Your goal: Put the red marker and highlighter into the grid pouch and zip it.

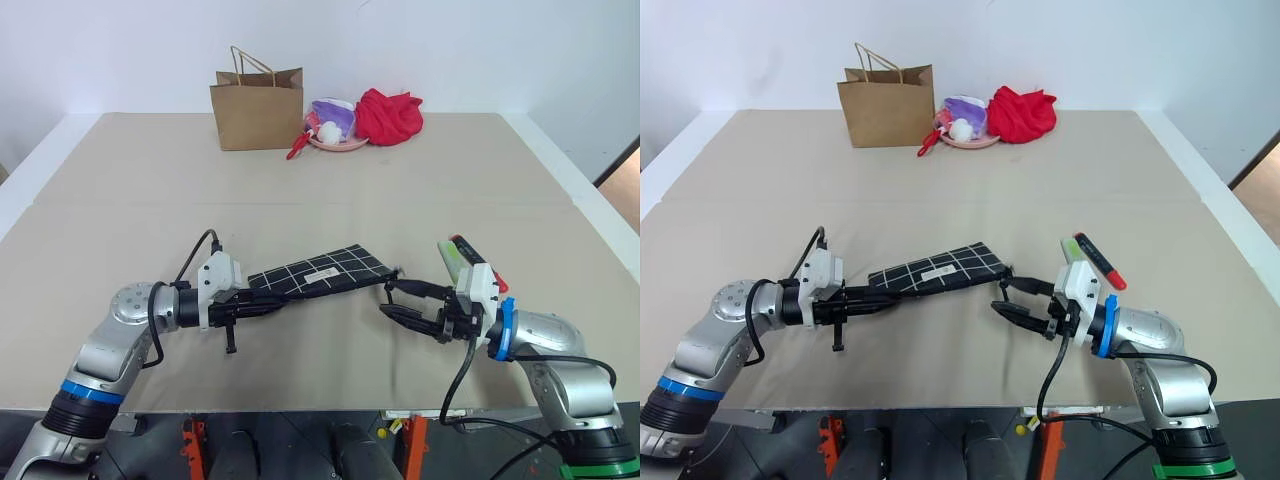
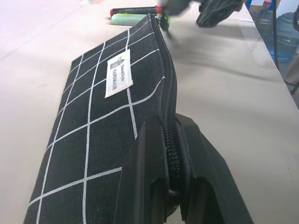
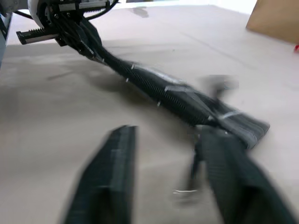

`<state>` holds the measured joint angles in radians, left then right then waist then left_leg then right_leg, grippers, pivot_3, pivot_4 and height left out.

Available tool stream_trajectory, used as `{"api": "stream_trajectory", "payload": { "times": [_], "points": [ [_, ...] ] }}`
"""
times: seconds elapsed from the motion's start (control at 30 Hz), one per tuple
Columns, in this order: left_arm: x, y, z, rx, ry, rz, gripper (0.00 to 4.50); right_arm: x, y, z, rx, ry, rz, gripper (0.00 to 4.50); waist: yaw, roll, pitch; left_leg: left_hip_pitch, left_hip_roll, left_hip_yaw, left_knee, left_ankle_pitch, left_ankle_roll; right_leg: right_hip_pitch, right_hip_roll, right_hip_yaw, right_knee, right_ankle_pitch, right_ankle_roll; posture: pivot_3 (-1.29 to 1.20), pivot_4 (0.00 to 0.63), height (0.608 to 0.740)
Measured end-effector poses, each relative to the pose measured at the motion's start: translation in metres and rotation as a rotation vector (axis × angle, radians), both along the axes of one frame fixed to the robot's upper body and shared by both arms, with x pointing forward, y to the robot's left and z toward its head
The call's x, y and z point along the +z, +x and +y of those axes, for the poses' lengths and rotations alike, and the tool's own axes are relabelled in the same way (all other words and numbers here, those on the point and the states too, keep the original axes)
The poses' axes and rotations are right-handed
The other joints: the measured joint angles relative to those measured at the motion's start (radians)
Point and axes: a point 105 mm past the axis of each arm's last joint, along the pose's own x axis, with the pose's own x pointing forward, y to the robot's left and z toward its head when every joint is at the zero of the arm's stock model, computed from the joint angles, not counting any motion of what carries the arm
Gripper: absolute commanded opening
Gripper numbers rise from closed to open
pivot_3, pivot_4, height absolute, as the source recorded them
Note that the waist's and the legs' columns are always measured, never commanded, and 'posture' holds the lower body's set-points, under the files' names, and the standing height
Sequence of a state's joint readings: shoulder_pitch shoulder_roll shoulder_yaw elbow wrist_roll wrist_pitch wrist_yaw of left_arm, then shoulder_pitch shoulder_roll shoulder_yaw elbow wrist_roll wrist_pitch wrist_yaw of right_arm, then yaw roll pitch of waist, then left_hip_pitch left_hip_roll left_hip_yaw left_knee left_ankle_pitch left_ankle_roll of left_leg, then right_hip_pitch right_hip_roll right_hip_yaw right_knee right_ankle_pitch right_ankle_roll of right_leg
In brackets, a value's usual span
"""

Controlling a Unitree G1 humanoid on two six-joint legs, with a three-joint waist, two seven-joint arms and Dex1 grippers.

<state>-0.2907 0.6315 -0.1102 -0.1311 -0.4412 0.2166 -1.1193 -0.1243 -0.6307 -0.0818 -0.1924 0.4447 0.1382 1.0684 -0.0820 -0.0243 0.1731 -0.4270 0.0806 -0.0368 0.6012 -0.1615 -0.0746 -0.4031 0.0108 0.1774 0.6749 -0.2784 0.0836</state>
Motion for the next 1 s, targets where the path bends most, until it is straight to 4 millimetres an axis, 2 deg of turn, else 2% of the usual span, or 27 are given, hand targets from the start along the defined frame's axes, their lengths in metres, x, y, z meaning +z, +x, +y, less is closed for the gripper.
{"api": "stream_trajectory", "payload": {
  "times": [0.3, 0.5, 0.9, 1.0],
  "points": [
    [-0.001, -0.001, -0.001, 0.001, -0.003, 0.002, 0.0, 0.004, 0.005, 0.001, -0.019, 0.014, -0.006, 2.88, 0.001, 0.0, 0.0, 0.0, 0.0, 0.0, 0.0, 0.0, 0.0, 0.0, 0.0, 0.0, 0.0, 0.0, 0.0, 0.0, 0.15, 0.74],
    [-0.001, -0.001, -0.002, 0.002, -0.009, 0.004, 0.0, 0.002, 0.006, 0.001, -0.03, 0.044, 0.049, 2.88, 0.002, 0.0, 0.0, 0.0, 0.0, 0.0, 0.0, 0.0, 0.0, 0.0, 0.0, 0.0, 0.0, 0.0, 0.0, 0.0, 0.15, 0.74],
    [-0.003, -0.003, -0.001, 0.001, -0.008, 0.015, 0.0, -0.009, 0.015, -0.035, -0.178, 0.082, 0.116, 2.88, 0.002, 0.0, 0.0, 0.0, 0.0, 0.0, 0.0, 0.0, 0.0, 0.0, 0.0, 0.0, 0.0, 0.0, 0.0, 0.0, 0.15, 0.74],
    [-0.003, -0.003, -0.001, 0.001, -0.008, 0.015, 0.0, -0.011, 0.015, -0.039, -0.195, 0.109, 0.154, 2.88, 0.002, 0.0, 0.0, 0.0, 0.0, 0.0, 0.0, 0.0, 0.0, 0.0, 0.0, 0.0, 0.0, 0.0, 0.0, 0.0, 0.15, 0.74]
  ]
}}
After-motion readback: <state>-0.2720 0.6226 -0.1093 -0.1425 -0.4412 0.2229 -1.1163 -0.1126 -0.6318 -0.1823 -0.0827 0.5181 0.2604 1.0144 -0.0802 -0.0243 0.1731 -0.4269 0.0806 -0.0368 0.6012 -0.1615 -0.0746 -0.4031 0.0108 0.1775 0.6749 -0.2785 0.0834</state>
